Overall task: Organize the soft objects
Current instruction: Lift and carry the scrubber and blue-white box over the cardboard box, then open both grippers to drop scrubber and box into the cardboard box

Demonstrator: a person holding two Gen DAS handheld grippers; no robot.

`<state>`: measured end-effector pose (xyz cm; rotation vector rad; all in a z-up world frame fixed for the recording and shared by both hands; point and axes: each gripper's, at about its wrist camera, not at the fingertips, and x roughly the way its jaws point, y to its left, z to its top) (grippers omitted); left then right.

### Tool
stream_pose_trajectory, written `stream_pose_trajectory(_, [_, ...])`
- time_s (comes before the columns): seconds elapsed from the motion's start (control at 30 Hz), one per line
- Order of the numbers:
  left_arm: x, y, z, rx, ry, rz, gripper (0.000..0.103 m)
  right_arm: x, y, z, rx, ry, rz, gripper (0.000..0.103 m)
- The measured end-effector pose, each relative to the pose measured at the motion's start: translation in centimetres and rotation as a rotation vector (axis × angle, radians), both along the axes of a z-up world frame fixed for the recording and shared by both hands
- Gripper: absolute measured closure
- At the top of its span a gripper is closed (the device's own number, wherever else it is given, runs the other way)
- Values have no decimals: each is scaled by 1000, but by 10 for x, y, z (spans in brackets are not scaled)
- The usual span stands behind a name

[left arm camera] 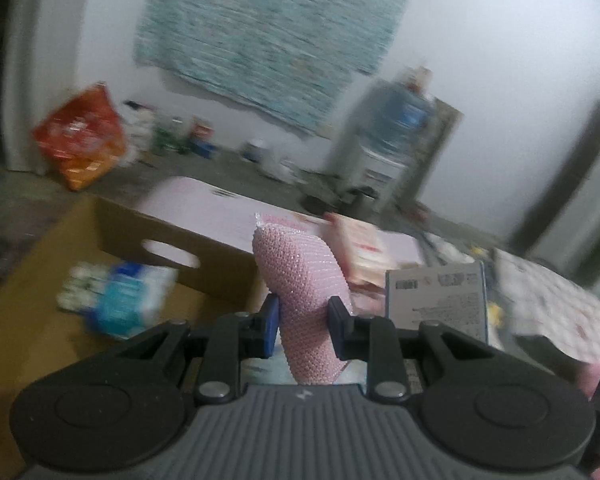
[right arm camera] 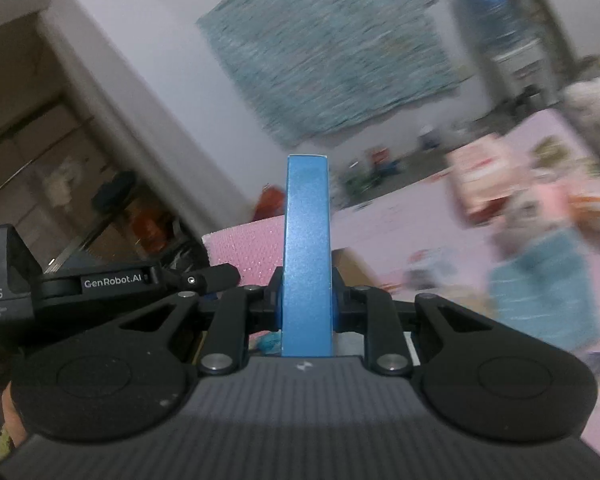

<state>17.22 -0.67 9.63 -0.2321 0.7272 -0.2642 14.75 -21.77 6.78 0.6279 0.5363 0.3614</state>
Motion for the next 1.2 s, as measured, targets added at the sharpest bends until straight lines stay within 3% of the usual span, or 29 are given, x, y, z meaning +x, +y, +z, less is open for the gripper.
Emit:
stream_pose_trajectory(0.23, [53,48,-25,78,75,82,76,89,73,-14,35,136,67,85])
stream_pose_trajectory(0.43, [113,60,-71,161,189,76,76,151,105,-42,-47,252,33,85])
stream_pose_trajectory(0.7, [154,60,-117,228,278,34,75,198,140,-69,-222,305,25,84])
stream_pose_trajectory(0.93, [168,56,-140,234,325,-11,71,224,164,-84,-364,303,17,81])
stream_pose_trajectory(1.03, [171,60,-145,199,345,2,65,231,166,-86,-362,306,13,72])
stream_pose_trajectory(1.2, [169,65,-145,191,348,18,56,227,157,-86,-345,291,12,68])
